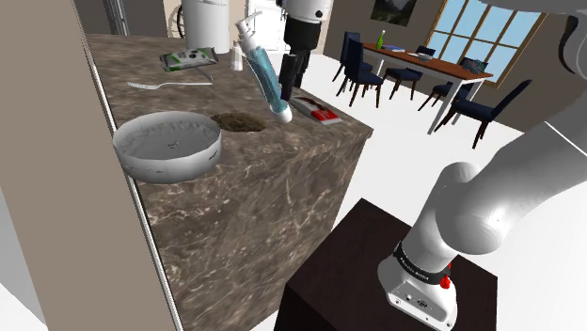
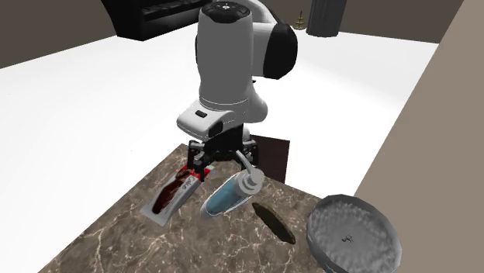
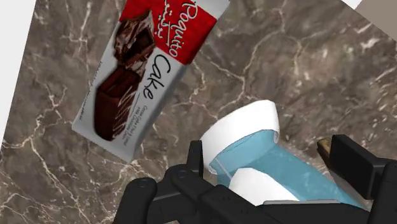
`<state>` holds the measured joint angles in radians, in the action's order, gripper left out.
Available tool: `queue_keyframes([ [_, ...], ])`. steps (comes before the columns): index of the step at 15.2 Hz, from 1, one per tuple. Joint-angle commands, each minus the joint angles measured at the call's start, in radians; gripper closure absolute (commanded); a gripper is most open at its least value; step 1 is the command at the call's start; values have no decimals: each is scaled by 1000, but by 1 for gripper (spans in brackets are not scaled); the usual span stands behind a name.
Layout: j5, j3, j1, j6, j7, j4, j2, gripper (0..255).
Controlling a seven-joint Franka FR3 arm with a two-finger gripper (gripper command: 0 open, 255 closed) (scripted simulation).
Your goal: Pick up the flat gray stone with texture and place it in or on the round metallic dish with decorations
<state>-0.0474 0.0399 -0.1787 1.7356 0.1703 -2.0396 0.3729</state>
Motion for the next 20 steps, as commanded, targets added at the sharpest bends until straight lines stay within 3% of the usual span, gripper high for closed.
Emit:
queue_keyframes([
  [1,-4,18,-26,8,46,41,-54,0],
  [10,-35,114,-129,17,224,210,-258,0],
  [20,-37,111,-125,119,222,112,-261,0],
])
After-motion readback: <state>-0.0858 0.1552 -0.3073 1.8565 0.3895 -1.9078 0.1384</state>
